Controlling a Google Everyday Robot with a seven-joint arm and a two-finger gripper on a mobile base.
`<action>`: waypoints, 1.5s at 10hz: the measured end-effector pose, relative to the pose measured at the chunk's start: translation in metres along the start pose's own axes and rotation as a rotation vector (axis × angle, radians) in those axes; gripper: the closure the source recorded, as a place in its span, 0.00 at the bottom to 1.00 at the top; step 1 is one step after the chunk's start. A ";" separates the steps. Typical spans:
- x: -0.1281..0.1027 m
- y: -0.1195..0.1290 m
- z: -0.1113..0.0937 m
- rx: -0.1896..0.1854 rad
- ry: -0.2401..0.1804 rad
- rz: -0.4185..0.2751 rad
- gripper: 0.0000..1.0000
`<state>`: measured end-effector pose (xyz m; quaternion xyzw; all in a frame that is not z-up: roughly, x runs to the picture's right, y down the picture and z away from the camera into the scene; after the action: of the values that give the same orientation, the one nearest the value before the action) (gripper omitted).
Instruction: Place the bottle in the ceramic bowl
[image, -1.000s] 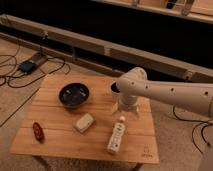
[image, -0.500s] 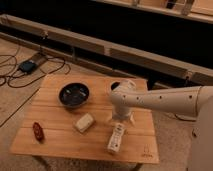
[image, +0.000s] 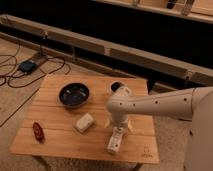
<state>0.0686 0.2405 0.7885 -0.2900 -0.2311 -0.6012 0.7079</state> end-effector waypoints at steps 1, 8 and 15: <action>-0.001 -0.001 0.003 0.006 -0.006 0.008 0.20; -0.004 -0.003 0.017 0.029 -0.044 0.044 0.82; 0.012 -0.062 -0.061 0.116 0.018 -0.198 1.00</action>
<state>0.0078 0.1829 0.7602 -0.2186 -0.2866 -0.6565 0.6626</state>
